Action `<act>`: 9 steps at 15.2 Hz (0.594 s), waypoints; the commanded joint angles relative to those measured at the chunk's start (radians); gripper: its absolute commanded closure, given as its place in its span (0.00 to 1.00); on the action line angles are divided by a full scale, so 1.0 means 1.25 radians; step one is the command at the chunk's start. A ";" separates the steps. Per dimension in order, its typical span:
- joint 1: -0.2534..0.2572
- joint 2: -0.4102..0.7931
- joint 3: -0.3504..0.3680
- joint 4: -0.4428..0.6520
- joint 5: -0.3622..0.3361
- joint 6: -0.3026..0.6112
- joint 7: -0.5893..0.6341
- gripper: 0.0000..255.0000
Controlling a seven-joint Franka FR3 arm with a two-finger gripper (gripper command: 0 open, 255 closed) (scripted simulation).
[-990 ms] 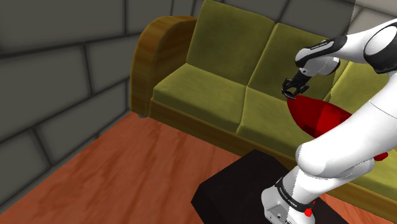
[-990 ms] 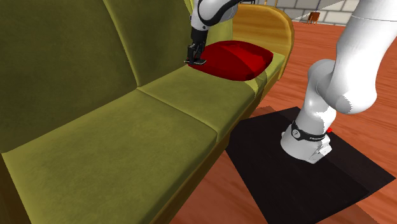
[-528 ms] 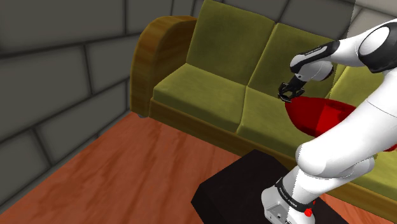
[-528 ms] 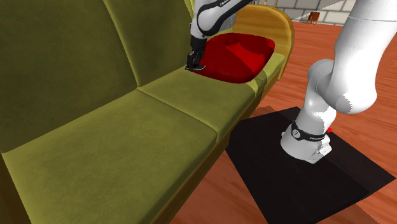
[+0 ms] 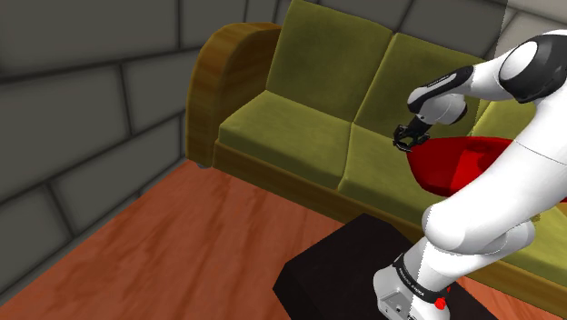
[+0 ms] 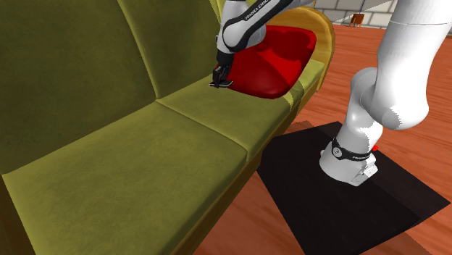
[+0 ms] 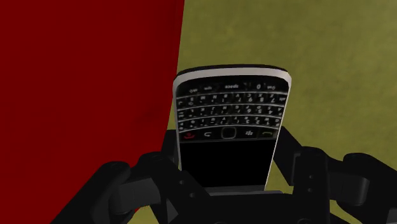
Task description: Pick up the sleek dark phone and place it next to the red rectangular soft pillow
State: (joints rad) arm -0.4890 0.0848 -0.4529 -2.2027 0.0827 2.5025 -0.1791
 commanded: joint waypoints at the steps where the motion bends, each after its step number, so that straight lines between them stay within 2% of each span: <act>1: -0.004 0.019 -0.001 -0.021 0.010 0.023 -0.007 1.00; 9: -0.007 0.027 0.003 -0.024 0.016 0.033 -0.012 1.00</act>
State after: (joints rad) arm -0.4921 0.1085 -0.4433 -2.2243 0.1028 2.5697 -0.1928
